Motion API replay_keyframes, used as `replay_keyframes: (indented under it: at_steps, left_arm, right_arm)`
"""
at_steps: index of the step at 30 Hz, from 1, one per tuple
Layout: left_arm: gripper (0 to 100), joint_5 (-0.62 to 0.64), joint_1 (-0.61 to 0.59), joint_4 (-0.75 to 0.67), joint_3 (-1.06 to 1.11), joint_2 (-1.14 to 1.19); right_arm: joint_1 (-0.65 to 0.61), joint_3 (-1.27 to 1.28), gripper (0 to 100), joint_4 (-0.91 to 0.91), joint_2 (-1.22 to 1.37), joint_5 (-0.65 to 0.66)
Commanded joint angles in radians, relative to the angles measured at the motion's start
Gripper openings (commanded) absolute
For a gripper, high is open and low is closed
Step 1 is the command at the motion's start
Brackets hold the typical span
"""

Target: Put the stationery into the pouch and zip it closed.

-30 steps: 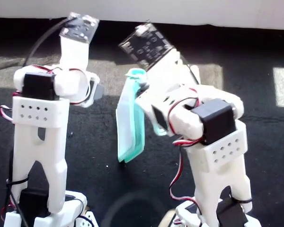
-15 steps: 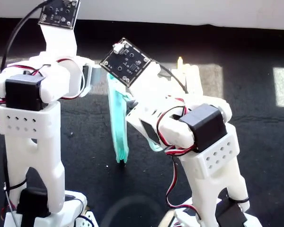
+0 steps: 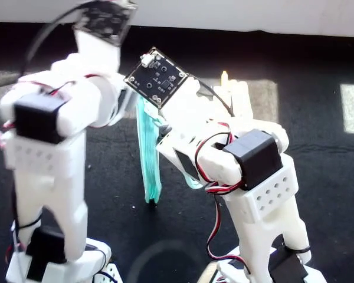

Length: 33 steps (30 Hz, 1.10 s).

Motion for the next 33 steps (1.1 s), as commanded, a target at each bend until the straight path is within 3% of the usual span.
replay_keyframes:
  at_steps: [1, 18, 29, 33]
  left_arm:
    - [21, -0.026, 0.013, -0.003, -0.018, 0.048]
    - [21, -0.028, 0.021, 0.005, -0.134, 0.122]
    - [21, -0.270, 0.019, 0.048, -0.133, 0.206]
    - [20, -0.284, 0.010, 0.048, -0.131, 0.206]
  right_arm:
    - [-0.010, -0.002, 0.6, 0.007, -0.010, -0.011]
    - [-0.010, -0.001, 0.6, 0.007, -0.010, -0.011]
    - [-0.010, -0.001, 0.6, 0.007, -0.010, -0.011]
    - [-0.005, -0.002, 0.6, 0.007, -0.010, -0.009]
